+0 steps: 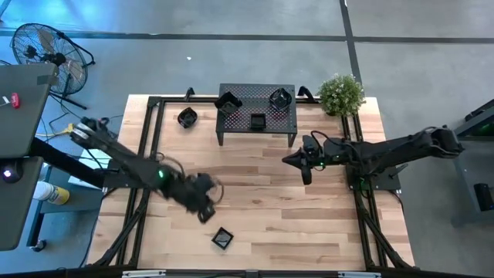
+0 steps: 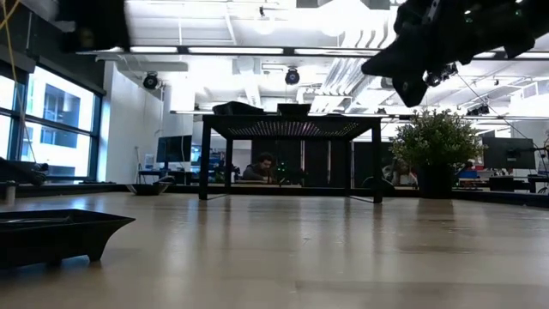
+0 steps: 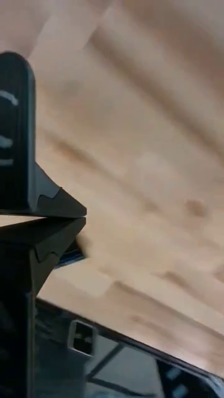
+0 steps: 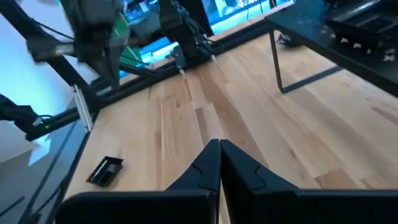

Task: Pick & Place Mini shaped plates
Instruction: Stack the black square plate on top of the black square plate on the shelf

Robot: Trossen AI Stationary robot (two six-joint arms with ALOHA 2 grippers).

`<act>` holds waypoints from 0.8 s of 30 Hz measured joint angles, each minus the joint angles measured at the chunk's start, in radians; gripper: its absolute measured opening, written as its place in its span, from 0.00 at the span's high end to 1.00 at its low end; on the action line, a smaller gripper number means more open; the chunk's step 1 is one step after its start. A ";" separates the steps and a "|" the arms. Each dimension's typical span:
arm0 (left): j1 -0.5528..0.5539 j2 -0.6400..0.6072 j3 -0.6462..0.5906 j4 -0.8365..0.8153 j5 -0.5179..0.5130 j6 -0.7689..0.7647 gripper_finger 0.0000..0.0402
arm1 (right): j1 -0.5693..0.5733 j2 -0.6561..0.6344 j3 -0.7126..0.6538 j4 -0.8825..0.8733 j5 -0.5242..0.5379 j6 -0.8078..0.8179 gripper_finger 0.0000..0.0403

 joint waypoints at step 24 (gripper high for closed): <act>-0.121 0.467 0.000 0.325 0.230 -0.511 0.72 | -0.058 -0.080 -0.001 -0.110 -0.115 -0.099 1.00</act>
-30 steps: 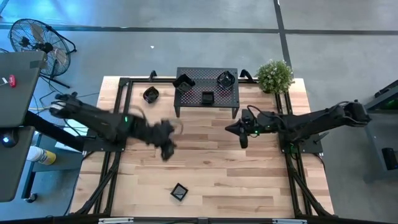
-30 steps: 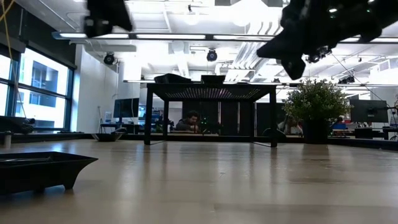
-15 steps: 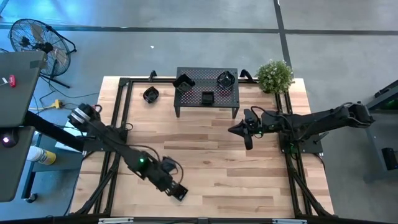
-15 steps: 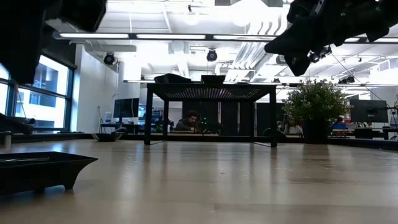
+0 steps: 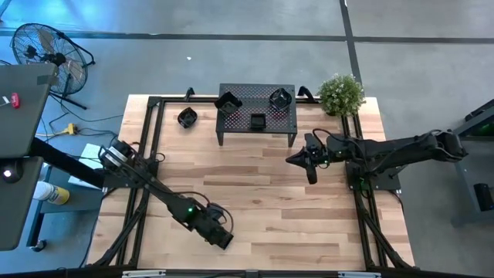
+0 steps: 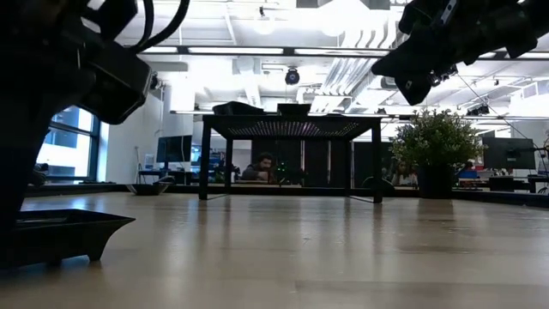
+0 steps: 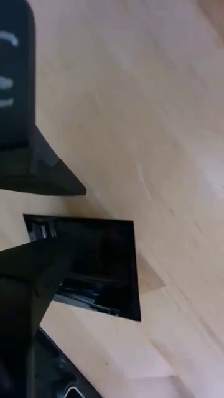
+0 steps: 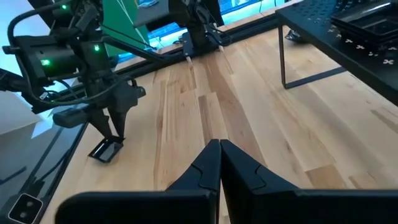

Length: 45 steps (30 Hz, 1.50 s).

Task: Pick & Place Mini shaped plates
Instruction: Stack the black square plate on top of the black square plate on the shelf

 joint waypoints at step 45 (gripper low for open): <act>1.027 -0.247 0.291 -0.059 0.173 0.484 1.00 | -0.001 0.001 0.001 0.019 0.152 0.058 1.00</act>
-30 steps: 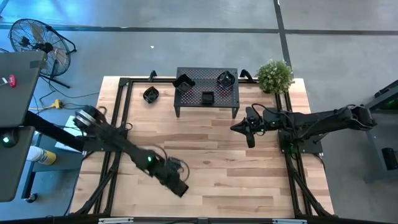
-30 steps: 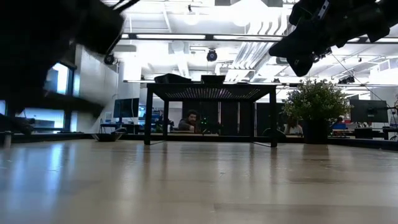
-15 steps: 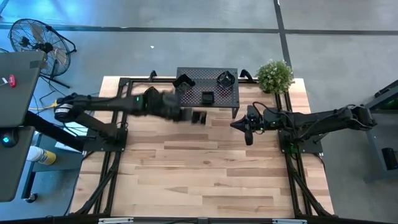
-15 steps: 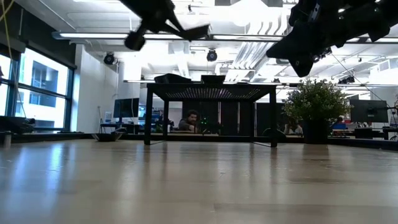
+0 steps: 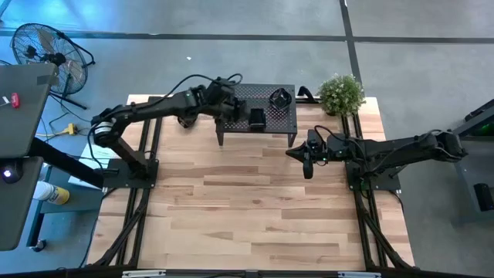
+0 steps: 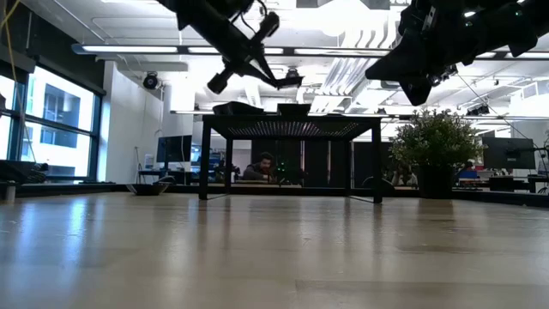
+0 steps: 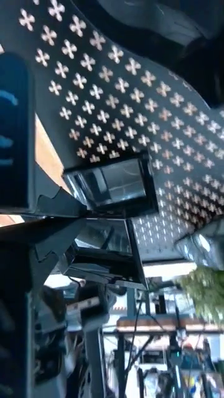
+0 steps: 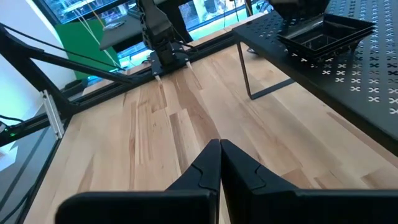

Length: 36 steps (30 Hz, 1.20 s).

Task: Pick & Place Mini shaped plates
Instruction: Stack the black square plate on top of the black square plate on the shelf

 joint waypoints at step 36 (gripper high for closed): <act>0.008 0.091 0.004 0.067 0.014 -0.029 0.78 | 0.000 0.000 0.000 -0.001 0.014 -0.011 1.00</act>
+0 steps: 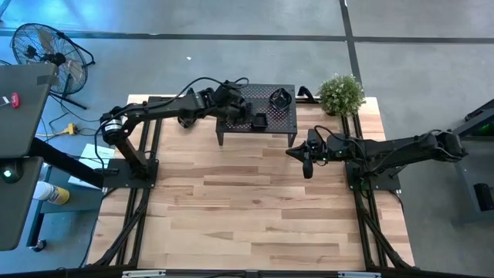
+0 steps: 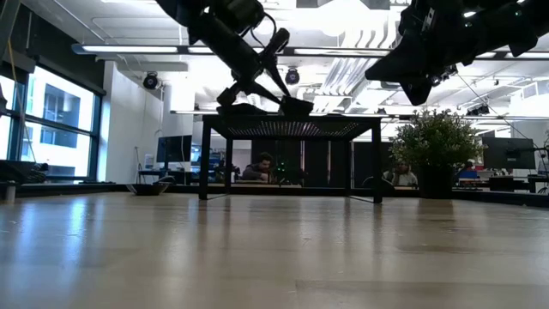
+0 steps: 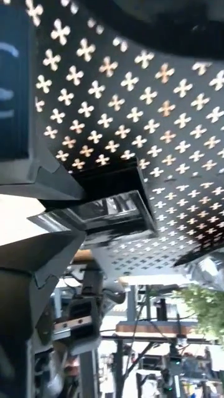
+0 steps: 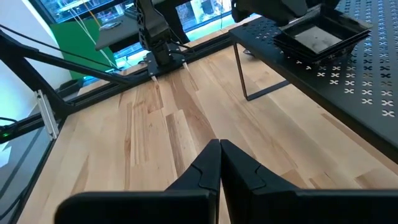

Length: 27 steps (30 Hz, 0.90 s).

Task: Pick & Place Mini shaped plates
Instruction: Stack the black square plate on top of the black square plate on the shelf, then stack the black leaf shaped plate on top of the black leaf shaped plate on the shelf

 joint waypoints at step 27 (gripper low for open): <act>0.083 -0.453 -0.116 -0.615 -0.210 0.412 0.98 | 0.000 0.000 0.000 0.000 0.104 0.055 1.00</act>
